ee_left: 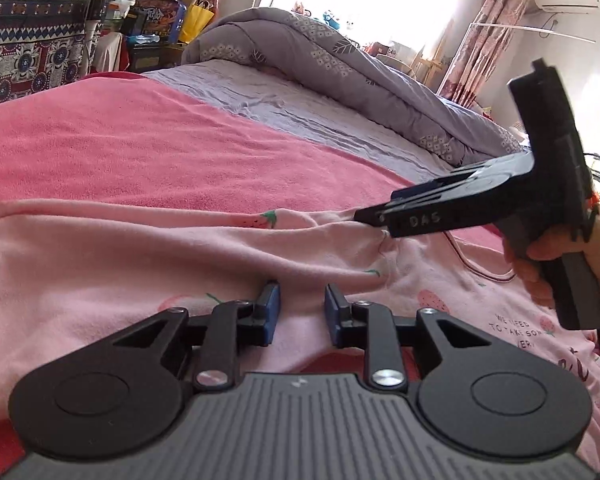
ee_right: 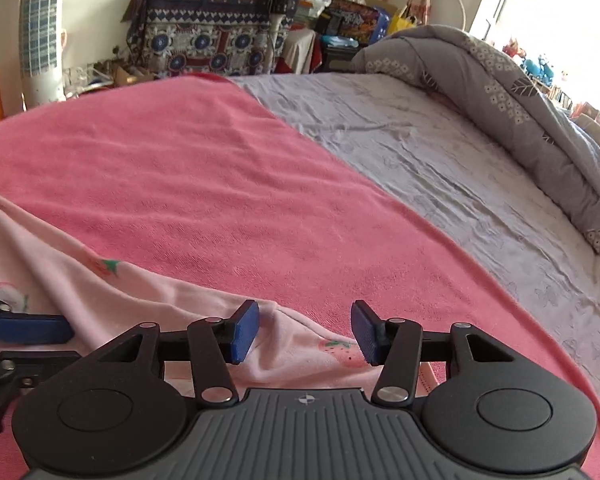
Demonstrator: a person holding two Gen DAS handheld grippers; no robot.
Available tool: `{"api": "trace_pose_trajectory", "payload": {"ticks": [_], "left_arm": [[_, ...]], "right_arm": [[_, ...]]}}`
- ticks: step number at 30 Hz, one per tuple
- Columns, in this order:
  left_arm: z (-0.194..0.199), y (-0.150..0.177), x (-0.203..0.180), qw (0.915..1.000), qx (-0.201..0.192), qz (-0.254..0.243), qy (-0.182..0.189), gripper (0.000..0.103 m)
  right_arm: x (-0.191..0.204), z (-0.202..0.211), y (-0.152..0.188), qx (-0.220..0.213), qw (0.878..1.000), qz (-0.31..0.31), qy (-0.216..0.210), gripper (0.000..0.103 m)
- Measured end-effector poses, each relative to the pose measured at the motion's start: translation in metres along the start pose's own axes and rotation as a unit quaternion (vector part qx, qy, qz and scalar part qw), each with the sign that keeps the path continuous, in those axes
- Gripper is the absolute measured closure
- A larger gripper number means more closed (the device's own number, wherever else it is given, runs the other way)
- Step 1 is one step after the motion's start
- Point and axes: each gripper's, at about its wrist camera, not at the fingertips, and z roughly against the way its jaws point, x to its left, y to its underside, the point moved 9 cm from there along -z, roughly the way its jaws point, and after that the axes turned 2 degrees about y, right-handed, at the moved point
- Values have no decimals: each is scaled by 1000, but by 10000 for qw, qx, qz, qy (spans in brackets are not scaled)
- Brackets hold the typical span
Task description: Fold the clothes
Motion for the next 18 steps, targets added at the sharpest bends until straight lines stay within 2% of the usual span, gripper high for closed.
{"api": "trace_pose_trajectory", "payload": {"ticks": [1,3,5,7,10,18], "left_arm": [[1,-2,1,10000,-5,44,42,69],[1,-2,2,9999,-17,79,87,69],[2,-2,3,9999,-24,86,116,69],[3,-2,3,9998,-30,102,151,68],[4,-2,4,9997,-42,139,209,68],[5,-1,6,9992,-67,235,327,68]], "right_arm": [[4,-6,5,112,9999,20,-108,54],[9,-7,8,54,9998,-23,-212,57],[11,-6,10,76,9989,-196,-424,81],[16,-5,9,92,9992,-117,-383,86],[24,-5,7,16,9999,14,-115,89],[10,-25,-14,-320,9958,-857,101,93]]}}
